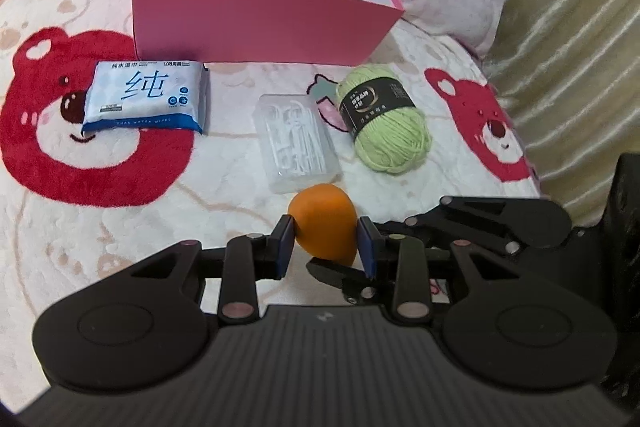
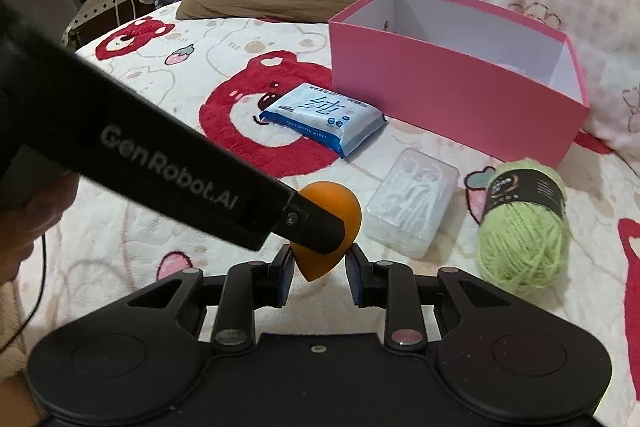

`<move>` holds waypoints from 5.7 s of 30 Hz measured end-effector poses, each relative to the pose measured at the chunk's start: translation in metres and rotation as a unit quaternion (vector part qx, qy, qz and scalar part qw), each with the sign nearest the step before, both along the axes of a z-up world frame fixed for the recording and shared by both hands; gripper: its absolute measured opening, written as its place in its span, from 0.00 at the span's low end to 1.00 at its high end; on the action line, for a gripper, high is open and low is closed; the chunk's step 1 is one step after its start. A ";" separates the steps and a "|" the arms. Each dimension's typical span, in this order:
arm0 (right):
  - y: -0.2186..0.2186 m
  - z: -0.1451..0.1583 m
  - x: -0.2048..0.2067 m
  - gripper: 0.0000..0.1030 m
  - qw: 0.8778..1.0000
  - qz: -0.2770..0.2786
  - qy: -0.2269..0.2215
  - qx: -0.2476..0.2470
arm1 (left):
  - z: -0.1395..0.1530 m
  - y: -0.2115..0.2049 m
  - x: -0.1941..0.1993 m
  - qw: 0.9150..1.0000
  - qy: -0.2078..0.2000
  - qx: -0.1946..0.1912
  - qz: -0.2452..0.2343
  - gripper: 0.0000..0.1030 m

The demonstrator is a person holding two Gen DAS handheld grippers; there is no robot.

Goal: Organize objects
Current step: 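Lift the orange sponge with the left tool and carry it over the pink box, then lower the orange sponge into the pink box and open the left tool, then raise the left tool out of the pink box and pull back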

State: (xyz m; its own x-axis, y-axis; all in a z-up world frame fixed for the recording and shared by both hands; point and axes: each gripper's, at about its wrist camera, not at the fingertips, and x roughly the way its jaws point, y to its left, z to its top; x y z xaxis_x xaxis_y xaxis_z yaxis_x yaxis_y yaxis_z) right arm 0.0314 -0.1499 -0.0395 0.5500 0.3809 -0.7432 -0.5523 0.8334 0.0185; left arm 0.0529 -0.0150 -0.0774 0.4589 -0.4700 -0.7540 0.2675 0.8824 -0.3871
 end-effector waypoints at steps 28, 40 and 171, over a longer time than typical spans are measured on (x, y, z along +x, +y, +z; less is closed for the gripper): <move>-0.035 0.079 -0.009 0.32 0.997 0.005 -0.049 0.056 | 0.085 0.003 0.011 0.997 -0.016 -0.053 -0.054 0.31; -0.040 0.108 0.019 0.31 0.994 0.000 -0.095 0.059 | 0.124 -0.002 0.040 0.997 -0.054 -0.045 -0.045 0.31; -0.049 0.167 0.114 0.93 0.999 -0.047 0.008 0.024 | 0.172 0.049 0.098 0.996 -0.011 0.056 0.071 0.94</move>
State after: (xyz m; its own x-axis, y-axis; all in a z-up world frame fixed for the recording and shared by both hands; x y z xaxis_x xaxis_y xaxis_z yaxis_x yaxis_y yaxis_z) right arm 0.1450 -0.1986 0.1278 0.5736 0.3636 -0.7340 -0.4715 0.8793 0.0671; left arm 0.1513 0.0337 0.0945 0.5328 -0.3129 -0.7863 0.1440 0.9491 -0.2802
